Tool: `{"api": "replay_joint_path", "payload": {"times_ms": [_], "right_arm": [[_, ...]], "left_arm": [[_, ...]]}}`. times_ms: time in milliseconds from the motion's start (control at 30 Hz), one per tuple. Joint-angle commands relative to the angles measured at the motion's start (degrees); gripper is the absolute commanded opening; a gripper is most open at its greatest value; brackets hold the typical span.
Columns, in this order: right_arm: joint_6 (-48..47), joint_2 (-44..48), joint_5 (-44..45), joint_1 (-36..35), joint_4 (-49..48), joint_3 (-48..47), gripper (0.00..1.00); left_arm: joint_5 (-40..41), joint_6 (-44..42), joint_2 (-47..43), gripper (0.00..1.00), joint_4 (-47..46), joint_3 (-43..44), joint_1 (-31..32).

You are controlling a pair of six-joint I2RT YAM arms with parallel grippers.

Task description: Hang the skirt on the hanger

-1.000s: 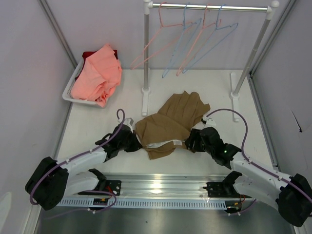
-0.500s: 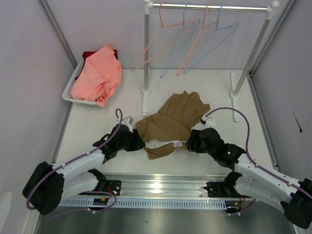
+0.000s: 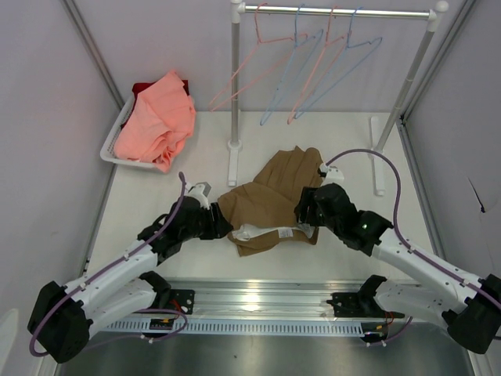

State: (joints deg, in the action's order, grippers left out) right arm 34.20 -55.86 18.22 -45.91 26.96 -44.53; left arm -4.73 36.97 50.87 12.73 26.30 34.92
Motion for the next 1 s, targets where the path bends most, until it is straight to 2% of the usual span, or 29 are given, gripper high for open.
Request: {"api": "replay_joint_path", "payload": {"times_ms": [0,67,133,167,267,300,467,500,733,867,967], "right_arm": [[-2.0,-1.4,1.7,2.4,1.8,-7.3,0.60],[-3.3,-2.0,-0.8,5.4,1.9,-12.3,0.57],[-4.7,-4.3,-5.2,12.2,3.6,-17.3,0.54],[-5.6,-5.4,-8.8,16.9,4.0,-22.7,0.53],[-7.2,-10.5,-11.1,21.6,5.3,-31.1,0.52],[-8.3,-12.2,-11.3,23.9,6.7,-37.6,0.51],[-8.9,-23.1,-15.0,31.7,6.4,-55.6,0.55],[-8.9,-27.4,-15.6,32.6,6.7,-62.4,0.56],[-12.2,-47.3,-10.7,34.3,10.5,-90.5,0.64],[-12.4,-53.6,-8.7,35.0,10.1,-97.9,0.68],[-13.2,-55.1,-6.0,35.3,7.8,-98.3,0.68]], "left_arm": [[-0.5,-1.6,-0.9,0.53,1.7,3.2,0.9],[-0.1,-1.8,-1.7,0.53,2.9,4.3,0.9],[0.2,-2.3,-2.4,0.53,4.1,5.9,0.9],[0.4,-2.5,-2.7,0.53,5.2,6.3,1.0],[1.6,-3.3,-3.8,0.53,7.0,8.8,1.2],[2.1,-3.6,-4.0,0.53,8.3,9.6,1.3],[4.4,-4.9,-6.6,0.55,11.3,12.8,1.4],[4.5,-5.0,-6.7,0.55,12.0,13.1,1.4],[4.5,-5.2,-8.2,0.55,13.4,15.3,1.4],[4.5,-5.4,-9.2,0.55,14.2,16.1,1.3],[4.5,-5.7,-9.7,0.55,14.8,16.5,1.4]]}}
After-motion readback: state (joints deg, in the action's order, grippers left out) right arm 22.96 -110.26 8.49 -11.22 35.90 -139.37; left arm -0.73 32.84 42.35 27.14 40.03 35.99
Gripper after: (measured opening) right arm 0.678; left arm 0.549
